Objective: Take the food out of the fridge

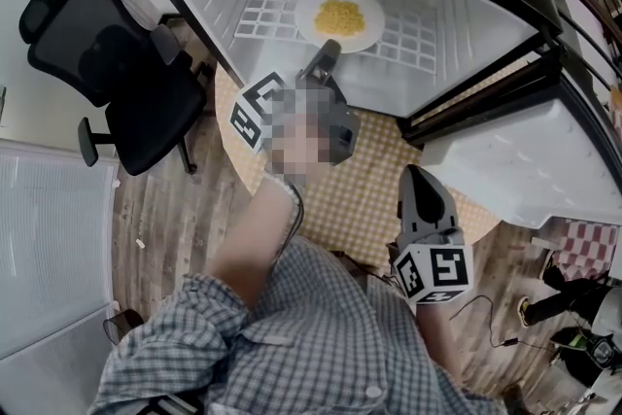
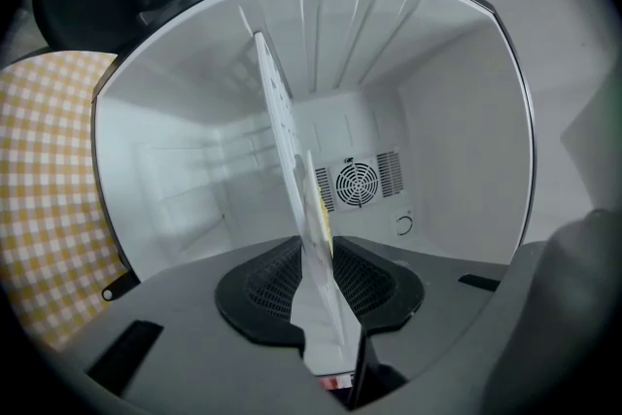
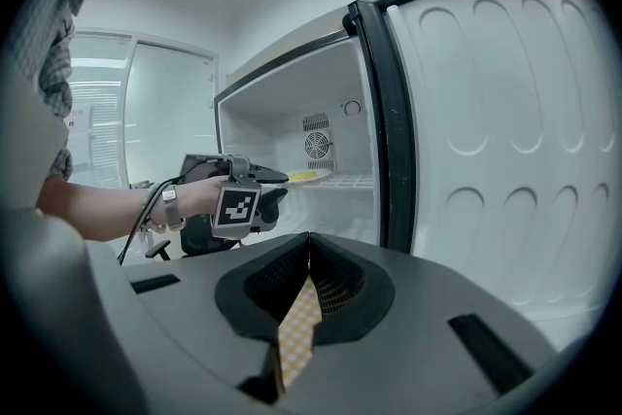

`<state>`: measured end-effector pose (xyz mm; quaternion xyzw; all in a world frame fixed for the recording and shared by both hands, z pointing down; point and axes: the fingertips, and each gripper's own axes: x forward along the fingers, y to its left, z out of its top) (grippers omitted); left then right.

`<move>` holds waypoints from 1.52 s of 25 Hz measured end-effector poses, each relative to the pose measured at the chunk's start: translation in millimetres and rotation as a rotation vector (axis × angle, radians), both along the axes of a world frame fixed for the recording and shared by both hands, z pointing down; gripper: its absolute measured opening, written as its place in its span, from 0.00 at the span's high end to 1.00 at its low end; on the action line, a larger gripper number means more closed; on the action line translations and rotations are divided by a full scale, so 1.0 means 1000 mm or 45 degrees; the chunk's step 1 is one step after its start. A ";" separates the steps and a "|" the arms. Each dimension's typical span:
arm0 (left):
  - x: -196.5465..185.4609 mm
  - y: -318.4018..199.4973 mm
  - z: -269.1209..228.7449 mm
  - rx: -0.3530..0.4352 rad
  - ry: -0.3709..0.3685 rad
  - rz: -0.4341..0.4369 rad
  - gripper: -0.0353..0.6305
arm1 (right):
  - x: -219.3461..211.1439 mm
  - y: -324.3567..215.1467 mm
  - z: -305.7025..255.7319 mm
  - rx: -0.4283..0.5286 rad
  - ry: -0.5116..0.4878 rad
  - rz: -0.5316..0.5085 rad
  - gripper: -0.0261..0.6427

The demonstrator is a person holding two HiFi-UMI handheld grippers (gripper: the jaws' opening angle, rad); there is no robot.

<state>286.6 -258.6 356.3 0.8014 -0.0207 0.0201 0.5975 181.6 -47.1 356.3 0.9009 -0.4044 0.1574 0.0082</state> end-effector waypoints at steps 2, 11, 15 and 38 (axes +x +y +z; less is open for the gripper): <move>-0.001 0.000 0.000 -0.004 0.000 0.000 0.79 | 0.001 0.001 0.001 -0.004 -0.001 -0.005 0.95; -0.005 0.001 -0.004 -0.069 0.046 -0.009 0.88 | 0.001 -0.001 -0.001 0.000 0.004 -0.027 0.95; -0.009 0.003 -0.007 -0.065 0.050 0.006 0.90 | 0.003 -0.005 0.003 0.035 -0.030 -0.033 0.95; -0.034 0.005 -0.005 -0.148 0.092 0.125 0.91 | 0.080 -0.094 0.001 0.706 -0.622 -0.052 0.94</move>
